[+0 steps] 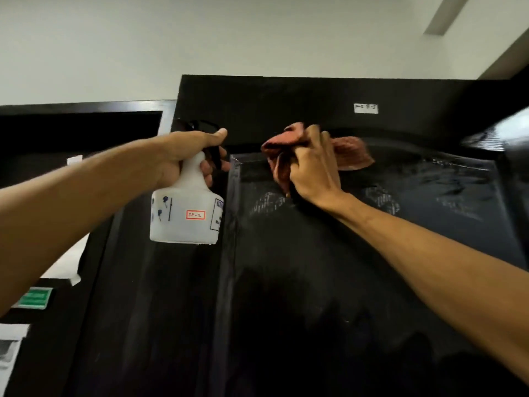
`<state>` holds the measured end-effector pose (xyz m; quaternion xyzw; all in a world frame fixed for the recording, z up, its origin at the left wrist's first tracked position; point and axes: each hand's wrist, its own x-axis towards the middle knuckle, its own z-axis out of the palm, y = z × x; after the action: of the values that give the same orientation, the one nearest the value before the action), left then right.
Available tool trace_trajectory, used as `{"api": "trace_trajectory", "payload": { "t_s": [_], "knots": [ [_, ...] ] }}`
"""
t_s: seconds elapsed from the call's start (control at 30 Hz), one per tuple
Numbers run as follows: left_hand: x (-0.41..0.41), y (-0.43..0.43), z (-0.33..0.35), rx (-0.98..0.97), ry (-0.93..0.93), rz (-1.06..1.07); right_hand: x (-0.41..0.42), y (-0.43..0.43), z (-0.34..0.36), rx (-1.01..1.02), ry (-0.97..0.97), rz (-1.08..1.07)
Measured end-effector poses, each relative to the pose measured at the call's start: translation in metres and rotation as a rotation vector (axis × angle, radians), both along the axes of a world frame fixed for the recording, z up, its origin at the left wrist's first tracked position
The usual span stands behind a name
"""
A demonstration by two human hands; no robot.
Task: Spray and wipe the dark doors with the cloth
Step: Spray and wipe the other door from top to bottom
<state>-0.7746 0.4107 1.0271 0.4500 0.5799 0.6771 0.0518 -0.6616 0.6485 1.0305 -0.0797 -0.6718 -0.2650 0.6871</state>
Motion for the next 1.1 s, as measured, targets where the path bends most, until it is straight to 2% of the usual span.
{"api": "trace_trajectory", "payload": {
  "t_s": [0.07,0.1,0.2,0.23,0.37,0.4,0.5,0.53,0.67,0.7,0.83,0.93,1.07,1.1],
  "knots": [
    [0.019,0.021,-0.001,-0.016,-0.005,-0.047,0.02,0.018,0.002,0.054,-0.071,-0.018],
    [0.031,0.034,-0.002,-0.024,-0.004,-0.068,0.039,0.033,0.006,-0.002,0.009,0.003],
    [0.063,0.07,-0.01,-0.062,0.013,-0.119,0.1,0.085,0.001,-0.314,0.407,0.125],
    [0.071,0.079,-0.013,-0.073,0.018,-0.135,0.11,0.094,-0.008,-0.324,0.43,0.113],
    [0.106,0.122,-0.022,-0.111,0.037,-0.195,0.123,0.117,-0.043,-0.063,0.067,-0.075],
    [0.114,0.132,-0.024,-0.118,0.043,-0.213,0.134,0.128,-0.045,-0.091,0.1,-0.097],
    [0.144,0.167,-0.03,-0.157,0.051,-0.283,0.184,0.169,-0.049,-0.436,0.473,-0.055],
    [0.152,0.177,-0.03,-0.171,0.06,-0.295,0.195,0.176,-0.053,-0.489,0.512,-0.066],
    [0.173,0.205,-0.031,-0.173,0.078,-0.295,0.201,0.185,-0.069,-0.205,0.194,-0.153],
    [0.179,0.211,-0.032,-0.171,0.084,-0.297,0.207,0.19,-0.07,-0.207,0.192,-0.138],
    [0.193,0.224,-0.035,-0.158,0.109,-0.288,0.241,0.206,-0.068,-0.29,0.508,0.053],
    [0.189,0.223,-0.033,-0.143,0.088,-0.254,0.244,0.204,-0.069,-0.152,0.446,0.092],
    [0.171,0.21,-0.037,-0.114,0.096,-0.184,0.221,0.194,-0.068,-0.233,0.401,0.004],
    [0.167,0.206,-0.039,-0.11,0.096,-0.162,0.21,0.187,-0.072,-0.204,0.322,-0.047]
  ]
}}
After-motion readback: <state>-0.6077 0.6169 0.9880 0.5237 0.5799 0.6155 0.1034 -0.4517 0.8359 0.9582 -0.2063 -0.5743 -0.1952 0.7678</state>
